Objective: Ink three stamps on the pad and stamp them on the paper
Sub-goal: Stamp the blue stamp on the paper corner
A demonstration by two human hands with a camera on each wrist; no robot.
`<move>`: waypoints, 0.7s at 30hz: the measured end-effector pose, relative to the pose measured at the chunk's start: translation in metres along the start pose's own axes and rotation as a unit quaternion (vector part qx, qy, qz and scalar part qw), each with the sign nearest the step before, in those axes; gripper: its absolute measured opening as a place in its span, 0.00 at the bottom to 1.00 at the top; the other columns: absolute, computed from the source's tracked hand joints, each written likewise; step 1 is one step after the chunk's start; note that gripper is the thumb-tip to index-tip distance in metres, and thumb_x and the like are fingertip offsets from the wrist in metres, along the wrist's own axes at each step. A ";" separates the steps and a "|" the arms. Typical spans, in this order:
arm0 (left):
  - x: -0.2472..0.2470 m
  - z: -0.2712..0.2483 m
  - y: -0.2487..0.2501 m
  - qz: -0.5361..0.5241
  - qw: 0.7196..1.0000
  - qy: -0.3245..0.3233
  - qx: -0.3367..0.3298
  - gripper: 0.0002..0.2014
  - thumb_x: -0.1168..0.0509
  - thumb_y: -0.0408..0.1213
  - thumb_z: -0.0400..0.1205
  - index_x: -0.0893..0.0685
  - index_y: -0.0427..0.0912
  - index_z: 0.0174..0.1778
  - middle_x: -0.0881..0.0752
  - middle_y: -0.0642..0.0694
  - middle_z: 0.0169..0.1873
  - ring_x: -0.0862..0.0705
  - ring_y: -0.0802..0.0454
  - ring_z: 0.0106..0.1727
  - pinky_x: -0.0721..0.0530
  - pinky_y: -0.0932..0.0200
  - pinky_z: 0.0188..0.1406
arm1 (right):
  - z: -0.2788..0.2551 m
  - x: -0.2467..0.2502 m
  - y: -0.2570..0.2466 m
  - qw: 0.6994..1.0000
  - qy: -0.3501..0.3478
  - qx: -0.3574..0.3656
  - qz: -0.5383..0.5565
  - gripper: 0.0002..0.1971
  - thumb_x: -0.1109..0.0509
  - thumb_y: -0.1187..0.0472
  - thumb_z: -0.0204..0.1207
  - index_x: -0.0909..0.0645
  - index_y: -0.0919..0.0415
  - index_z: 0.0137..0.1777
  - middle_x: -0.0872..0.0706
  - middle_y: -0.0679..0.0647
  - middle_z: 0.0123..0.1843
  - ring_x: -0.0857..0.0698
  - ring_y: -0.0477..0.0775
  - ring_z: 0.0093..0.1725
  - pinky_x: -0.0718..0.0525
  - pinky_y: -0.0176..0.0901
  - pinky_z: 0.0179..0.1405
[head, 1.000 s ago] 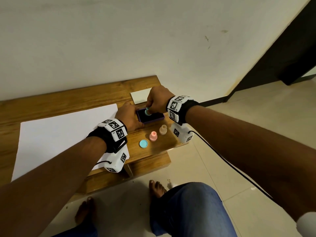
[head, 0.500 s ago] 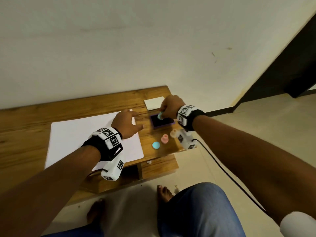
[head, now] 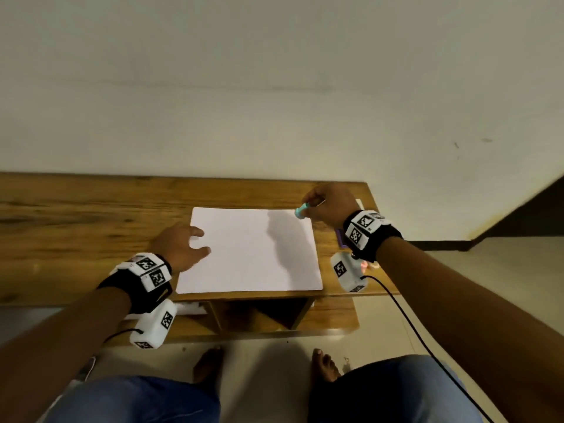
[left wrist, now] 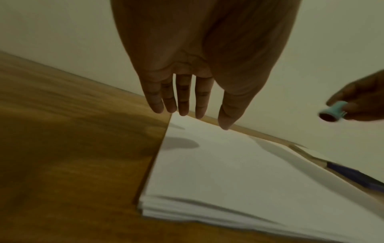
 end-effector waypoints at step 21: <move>-0.008 0.004 -0.019 0.018 1.000 -0.005 0.024 0.37 0.30 0.62 0.73 0.30 0.55 0.77 0.27 0.47 0.74 0.29 0.44 0.75 0.29 0.47 0.74 | 0.068 -0.135 -0.133 0.990 -0.098 0.081 -0.053 0.13 0.16 0.55 0.66 0.09 0.57 0.50 0.11 0.48 0.41 0.11 0.50 0.44 0.12 0.43 0.50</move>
Point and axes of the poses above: each hand's wrist, its own z-axis towards the middle knuckle, its own x-axis out of the back of the hand, y = z × x, the point moved 7 cm from there along z, towards the middle knuckle
